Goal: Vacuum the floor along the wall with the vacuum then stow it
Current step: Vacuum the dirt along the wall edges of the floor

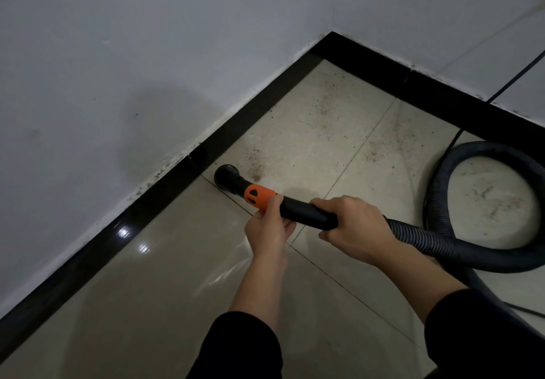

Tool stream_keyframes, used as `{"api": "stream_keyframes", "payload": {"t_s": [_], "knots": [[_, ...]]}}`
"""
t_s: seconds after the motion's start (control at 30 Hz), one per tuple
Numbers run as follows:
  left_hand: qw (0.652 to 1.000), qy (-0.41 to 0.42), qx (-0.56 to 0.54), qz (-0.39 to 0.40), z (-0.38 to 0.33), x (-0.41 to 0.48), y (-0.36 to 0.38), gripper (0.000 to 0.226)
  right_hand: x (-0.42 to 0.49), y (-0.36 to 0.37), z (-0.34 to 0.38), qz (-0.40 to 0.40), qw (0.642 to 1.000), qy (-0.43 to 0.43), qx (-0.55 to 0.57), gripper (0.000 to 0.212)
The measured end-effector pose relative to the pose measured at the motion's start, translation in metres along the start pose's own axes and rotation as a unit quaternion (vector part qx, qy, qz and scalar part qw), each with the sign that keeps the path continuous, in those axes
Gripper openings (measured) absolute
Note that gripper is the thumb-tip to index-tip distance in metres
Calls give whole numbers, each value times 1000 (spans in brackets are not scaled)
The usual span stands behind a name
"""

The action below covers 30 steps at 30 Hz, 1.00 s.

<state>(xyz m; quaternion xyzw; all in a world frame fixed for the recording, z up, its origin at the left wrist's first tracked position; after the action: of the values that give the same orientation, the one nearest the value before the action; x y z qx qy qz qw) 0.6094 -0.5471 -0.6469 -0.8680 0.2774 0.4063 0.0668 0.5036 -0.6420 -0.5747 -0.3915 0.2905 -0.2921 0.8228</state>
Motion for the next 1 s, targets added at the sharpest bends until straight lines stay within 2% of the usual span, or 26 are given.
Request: {"api": "stream_keyframes", "payload": {"t_s": [0.47, 1.0], "knots": [[1000, 10, 7, -7, -14, 18, -16, 20, 12, 15, 25, -30, 999, -36, 2, 29], [999, 9, 30, 21, -24, 27, -5, 13, 16, 9, 23, -83, 995, -33, -42, 35]]}}
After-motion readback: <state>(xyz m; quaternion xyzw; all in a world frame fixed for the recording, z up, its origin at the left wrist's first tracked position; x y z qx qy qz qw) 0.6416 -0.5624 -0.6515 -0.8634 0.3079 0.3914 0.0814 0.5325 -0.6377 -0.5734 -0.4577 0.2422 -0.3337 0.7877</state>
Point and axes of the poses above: each hand's wrist, its own x-axis towards the middle knuckle, its own y-axis out of the palm, z = x × y, the point moved 10 cm from there along x, towards the middle knuckle, and after that the axes turned 11 degrees about x, right-handed, at the moved point
